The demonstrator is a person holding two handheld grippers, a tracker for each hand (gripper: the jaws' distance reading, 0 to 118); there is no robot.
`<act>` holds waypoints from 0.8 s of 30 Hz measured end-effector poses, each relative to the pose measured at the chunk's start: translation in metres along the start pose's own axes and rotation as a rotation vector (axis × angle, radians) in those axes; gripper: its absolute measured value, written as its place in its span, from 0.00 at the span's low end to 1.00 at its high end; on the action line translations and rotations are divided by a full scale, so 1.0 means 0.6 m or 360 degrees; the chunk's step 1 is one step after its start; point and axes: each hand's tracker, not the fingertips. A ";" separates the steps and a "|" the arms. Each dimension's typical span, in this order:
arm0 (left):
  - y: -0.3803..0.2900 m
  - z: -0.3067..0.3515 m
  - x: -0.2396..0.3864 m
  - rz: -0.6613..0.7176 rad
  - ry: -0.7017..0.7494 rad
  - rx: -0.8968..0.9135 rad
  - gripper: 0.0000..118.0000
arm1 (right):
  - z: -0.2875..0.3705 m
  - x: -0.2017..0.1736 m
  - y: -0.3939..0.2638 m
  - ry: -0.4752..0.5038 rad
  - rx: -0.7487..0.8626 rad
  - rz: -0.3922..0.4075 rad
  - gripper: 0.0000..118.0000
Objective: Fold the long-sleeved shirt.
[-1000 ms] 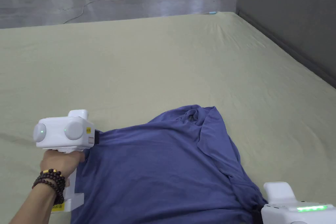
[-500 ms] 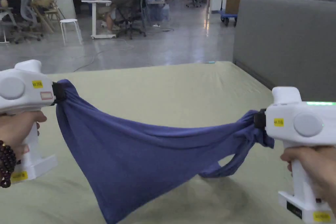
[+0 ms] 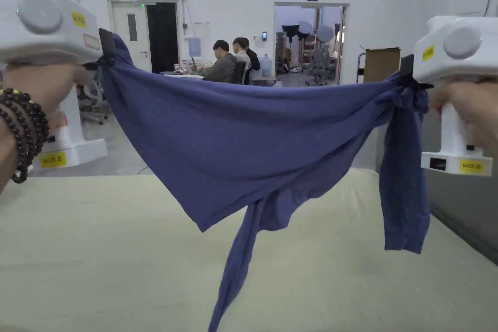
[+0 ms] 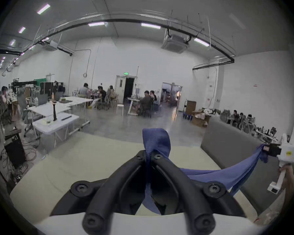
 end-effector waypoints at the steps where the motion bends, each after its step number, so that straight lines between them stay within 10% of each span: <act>1: 0.013 0.001 0.003 0.0001 0.0007 0.0034 0.00 | 0.005 0.000 0.012 0.0000 0.0028 0.0005 0.05; 9: -0.021 -0.016 -0.003 0.0042 -0.0040 -0.0002 0.00 | -0.014 0.003 -0.050 0.0040 -0.0028 0.0003 0.05; 24: -0.506 -0.066 -0.095 0.0259 0.0079 -0.0746 0.00 | -0.134 0.006 -0.520 0.0036 -0.0878 0.0031 0.05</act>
